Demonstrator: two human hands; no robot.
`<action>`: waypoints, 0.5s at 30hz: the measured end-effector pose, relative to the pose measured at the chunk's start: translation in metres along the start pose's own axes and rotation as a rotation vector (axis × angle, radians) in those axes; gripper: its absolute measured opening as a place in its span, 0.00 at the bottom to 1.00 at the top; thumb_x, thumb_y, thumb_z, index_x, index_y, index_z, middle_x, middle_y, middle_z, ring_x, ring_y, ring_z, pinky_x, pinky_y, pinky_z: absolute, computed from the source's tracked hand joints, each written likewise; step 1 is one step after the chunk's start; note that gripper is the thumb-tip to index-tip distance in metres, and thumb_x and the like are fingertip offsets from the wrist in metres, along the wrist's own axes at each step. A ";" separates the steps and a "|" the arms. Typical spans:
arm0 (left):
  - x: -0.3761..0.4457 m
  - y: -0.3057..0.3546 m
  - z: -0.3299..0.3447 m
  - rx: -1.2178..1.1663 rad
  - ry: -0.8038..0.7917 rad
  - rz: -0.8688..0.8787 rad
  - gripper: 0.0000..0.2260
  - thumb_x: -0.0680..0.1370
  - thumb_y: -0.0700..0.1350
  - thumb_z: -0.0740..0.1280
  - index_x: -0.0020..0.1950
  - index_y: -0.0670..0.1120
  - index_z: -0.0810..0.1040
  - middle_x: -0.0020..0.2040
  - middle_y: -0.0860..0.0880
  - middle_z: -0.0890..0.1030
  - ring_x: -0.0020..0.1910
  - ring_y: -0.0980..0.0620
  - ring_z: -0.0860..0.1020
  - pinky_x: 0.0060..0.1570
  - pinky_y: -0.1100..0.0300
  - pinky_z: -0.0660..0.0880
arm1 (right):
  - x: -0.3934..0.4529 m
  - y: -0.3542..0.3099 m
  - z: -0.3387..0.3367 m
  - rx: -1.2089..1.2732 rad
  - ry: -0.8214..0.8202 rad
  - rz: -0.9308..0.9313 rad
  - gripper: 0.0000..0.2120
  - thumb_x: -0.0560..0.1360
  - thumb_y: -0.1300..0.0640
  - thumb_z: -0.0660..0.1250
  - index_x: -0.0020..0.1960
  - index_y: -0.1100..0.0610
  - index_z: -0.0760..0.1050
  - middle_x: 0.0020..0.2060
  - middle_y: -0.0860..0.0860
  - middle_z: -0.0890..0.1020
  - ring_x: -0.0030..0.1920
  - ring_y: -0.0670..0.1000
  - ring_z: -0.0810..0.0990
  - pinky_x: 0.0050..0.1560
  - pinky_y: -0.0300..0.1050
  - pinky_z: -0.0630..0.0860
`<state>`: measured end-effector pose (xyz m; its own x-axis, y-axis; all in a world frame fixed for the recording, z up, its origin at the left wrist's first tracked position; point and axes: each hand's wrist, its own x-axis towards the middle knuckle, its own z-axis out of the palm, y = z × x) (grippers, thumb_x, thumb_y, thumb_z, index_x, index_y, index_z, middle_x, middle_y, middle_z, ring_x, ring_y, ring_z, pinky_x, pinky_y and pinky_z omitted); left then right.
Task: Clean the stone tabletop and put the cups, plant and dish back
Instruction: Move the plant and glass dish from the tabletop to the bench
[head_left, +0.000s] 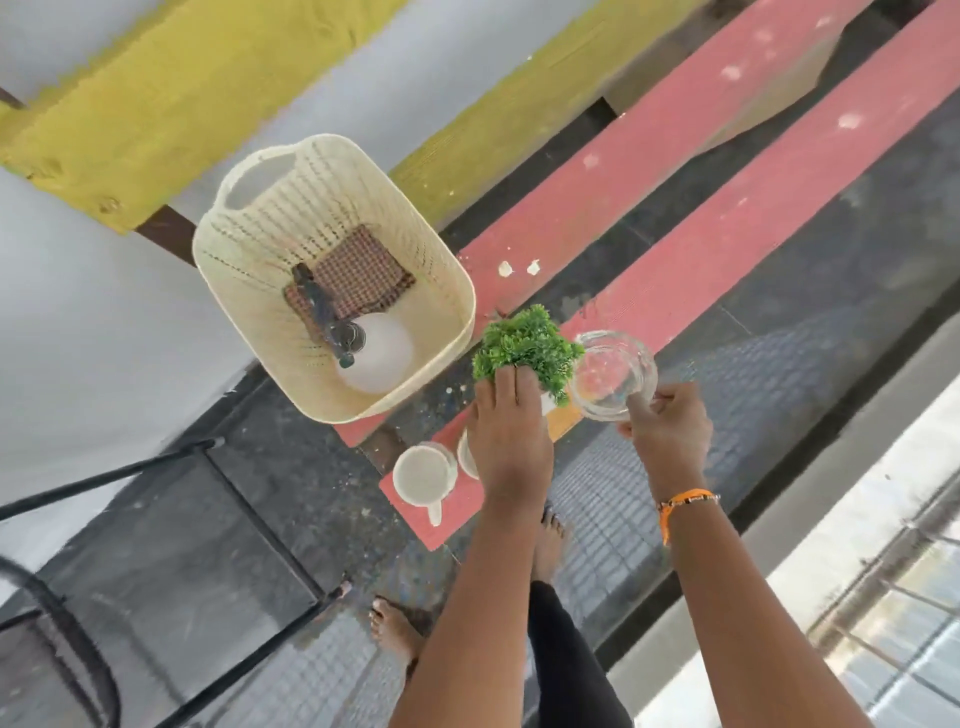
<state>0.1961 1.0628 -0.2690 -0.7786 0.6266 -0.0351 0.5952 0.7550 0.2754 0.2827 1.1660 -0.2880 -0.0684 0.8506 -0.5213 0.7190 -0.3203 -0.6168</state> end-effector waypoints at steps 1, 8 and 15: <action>0.005 0.004 0.010 0.009 -0.009 -0.019 0.18 0.58 0.38 0.78 0.44 0.44 0.76 0.42 0.47 0.79 0.39 0.46 0.77 0.31 0.58 0.73 | 0.011 0.005 0.005 -0.003 -0.002 0.010 0.10 0.71 0.53 0.67 0.46 0.56 0.70 0.43 0.58 0.81 0.44 0.62 0.82 0.48 0.58 0.79; 0.017 0.009 0.044 -0.068 -0.064 -0.040 0.17 0.60 0.30 0.76 0.43 0.41 0.75 0.43 0.43 0.80 0.41 0.44 0.79 0.32 0.57 0.75 | 0.059 0.012 0.024 0.002 -0.078 0.031 0.11 0.71 0.57 0.67 0.49 0.60 0.70 0.44 0.58 0.79 0.46 0.62 0.81 0.48 0.60 0.79; 0.002 0.027 0.052 -0.302 -0.041 -0.178 0.05 0.71 0.30 0.67 0.44 0.37 0.78 0.44 0.39 0.79 0.42 0.38 0.78 0.37 0.48 0.76 | 0.074 0.015 0.028 0.034 -0.107 0.020 0.09 0.71 0.60 0.66 0.50 0.59 0.72 0.42 0.58 0.80 0.45 0.59 0.82 0.47 0.59 0.80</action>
<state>0.2210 1.0948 -0.3118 -0.8523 0.5024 -0.1452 0.3604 0.7654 0.5331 0.2689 1.2126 -0.3526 -0.1293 0.7949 -0.5928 0.6972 -0.3522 -0.6244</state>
